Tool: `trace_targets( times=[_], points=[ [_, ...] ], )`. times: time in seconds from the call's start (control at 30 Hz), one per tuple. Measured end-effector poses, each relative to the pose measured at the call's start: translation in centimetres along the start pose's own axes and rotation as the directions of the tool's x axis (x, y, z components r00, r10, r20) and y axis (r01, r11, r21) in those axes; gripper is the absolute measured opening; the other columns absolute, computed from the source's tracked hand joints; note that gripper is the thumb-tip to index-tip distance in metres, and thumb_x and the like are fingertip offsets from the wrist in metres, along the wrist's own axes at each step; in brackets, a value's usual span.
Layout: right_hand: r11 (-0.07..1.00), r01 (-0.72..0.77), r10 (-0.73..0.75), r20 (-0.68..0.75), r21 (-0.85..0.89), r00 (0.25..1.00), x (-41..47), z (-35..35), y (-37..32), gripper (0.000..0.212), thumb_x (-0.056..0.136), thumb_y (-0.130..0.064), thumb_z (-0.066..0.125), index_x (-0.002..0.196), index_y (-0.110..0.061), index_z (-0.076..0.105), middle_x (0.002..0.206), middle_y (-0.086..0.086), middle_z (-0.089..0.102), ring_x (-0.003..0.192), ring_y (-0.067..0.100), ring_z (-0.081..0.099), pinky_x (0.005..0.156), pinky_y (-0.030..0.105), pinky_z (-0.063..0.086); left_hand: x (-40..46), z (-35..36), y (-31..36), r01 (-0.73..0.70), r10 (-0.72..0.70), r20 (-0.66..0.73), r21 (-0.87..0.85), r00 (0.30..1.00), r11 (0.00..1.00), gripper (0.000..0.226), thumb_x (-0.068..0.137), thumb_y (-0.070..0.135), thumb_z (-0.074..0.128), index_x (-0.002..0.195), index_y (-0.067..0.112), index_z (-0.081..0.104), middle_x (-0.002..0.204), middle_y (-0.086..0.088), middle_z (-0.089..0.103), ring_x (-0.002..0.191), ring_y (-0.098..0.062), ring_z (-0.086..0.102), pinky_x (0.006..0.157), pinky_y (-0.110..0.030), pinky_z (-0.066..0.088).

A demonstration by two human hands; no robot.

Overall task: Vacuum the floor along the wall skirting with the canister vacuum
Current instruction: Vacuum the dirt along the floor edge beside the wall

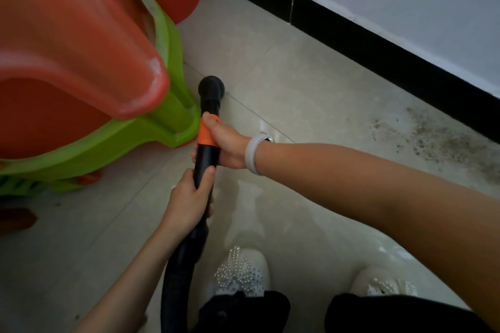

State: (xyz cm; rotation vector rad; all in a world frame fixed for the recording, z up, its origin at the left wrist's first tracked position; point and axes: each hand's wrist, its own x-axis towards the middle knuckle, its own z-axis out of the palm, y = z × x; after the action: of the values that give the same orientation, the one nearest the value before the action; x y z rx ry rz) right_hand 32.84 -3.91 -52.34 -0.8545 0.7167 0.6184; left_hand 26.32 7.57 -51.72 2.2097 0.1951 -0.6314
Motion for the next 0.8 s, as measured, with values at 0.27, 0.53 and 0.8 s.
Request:
trace_targets(
  times=[0.27, 0.53, 0.8],
  points=[
    [0.999, -0.010, 0.017, -0.163, 0.043, 0.987, -0.3, -2.0, 1.2, 0.030, 0.097, -0.033, 0.048, 0.084, -0.008, 0.039, 0.074, 0.015, 0.048, 0.057, 0.028, 0.054, 0.064, 0.042, 0.051, -0.9, 1.4, -1.0, -0.029, 0.020, 0.118, 0.069, 0.993, 0.997, 0.033, 0.097, 0.039, 0.044, 0.080, 0.011, 0.046, 0.056, -0.008, 0.058, 0.038, -0.017, 0.055, 0.042, -0.021, 0.041],
    [0.953, 0.125, -0.011, -0.380, 0.276, 0.925, -2.8, -4.9, 4.8, 0.026, 0.094, -0.032, 0.052, 0.081, -0.010, 0.045, 0.061, 0.009, 0.045, 0.045, 0.019, 0.048, 0.049, 0.029, 0.048, -2.4, 2.7, -1.6, -0.122, 0.043, 0.343, 0.212, 0.938, 0.970, 0.029, 0.094, 0.043, 0.046, 0.082, 0.017, 0.046, 0.063, -0.008, 0.061, 0.052, -0.020, 0.060, 0.054, -0.033, 0.048],
    [0.860, 0.340, 0.016, -0.686, 0.381, 0.727, -7.6, -10.5, 6.4, 0.030, 0.095, -0.030, 0.050, 0.074, -0.009, 0.043, 0.055, 0.009, 0.043, 0.040, 0.019, 0.045, 0.043, 0.025, 0.045, -3.2, 6.8, 0.5, -0.297, 0.094, 0.643, 0.216, 0.760, 0.930, 0.028, 0.093, 0.045, 0.048, 0.083, 0.019, 0.044, 0.059, -0.001, 0.057, 0.042, -0.012, 0.054, 0.048, -0.024, 0.045]
  ],
)
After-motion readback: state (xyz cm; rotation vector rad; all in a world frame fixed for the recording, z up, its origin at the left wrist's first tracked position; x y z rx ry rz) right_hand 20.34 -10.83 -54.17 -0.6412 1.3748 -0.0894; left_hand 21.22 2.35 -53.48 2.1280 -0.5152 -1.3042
